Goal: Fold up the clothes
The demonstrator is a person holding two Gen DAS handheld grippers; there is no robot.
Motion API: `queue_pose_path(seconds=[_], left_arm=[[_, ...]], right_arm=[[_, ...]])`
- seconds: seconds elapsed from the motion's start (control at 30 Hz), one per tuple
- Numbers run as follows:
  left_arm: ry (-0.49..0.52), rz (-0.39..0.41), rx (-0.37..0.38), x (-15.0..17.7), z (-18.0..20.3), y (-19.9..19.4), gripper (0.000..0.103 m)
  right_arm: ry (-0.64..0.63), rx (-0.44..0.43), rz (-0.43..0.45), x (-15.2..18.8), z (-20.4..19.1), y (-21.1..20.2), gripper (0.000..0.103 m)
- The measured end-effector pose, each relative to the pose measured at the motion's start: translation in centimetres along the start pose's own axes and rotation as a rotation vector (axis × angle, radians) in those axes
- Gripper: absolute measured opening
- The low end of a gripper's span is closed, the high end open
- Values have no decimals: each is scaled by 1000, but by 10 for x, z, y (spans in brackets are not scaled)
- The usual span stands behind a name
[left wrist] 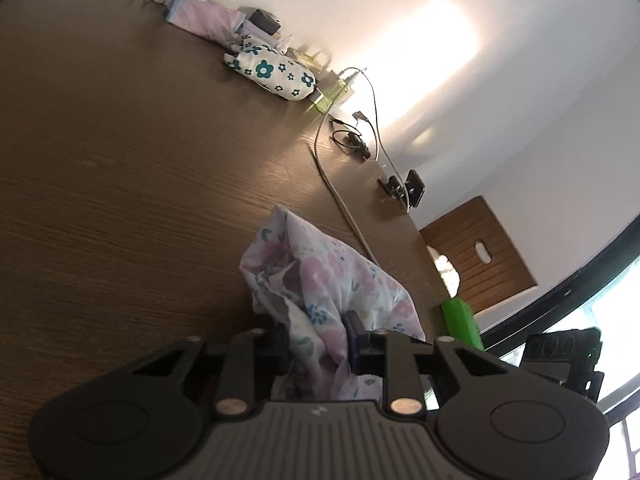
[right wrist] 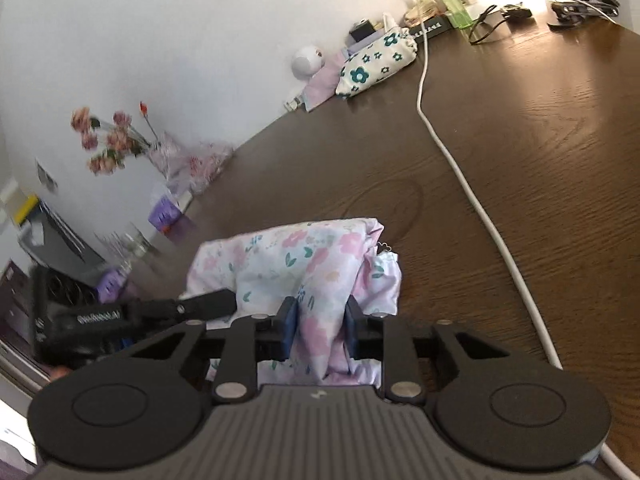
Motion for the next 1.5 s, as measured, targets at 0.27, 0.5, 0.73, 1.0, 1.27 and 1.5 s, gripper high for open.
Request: queue_pose_path(seconds=[0.27,0.5,0.73,1.0,1.27,1.5], left_arm=[[80,129,-37,-15,19,-50,80],[182,210,-24,9,43,-67,88],[121,248,-22,9,34,-68,86],[207,196,-15,19,46,-41,85],[224,121,17,25,54,-26,58],[23,38,-32,22,18,-12,9]], right_arm=[[-61,41,39,-7,0,-7,64],[-65,29,25,0,0,-1,61],[-63,30,31,3,-3,-1,46],[-69,34,31,5,-5,1,43],[-74,30,31,7,-7,2,43],[-76,41,44,8,-6,-2,37]])
Point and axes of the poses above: each gripper's, at about its wrist camera, not at the fingertips, and y roughly the way its jaws point, z to its right, x to its underside, the point moved 7 cm from there along y, roughly the way its jaws point, and after that the axes turned 11 degrees about z, right-handed, at the moved point
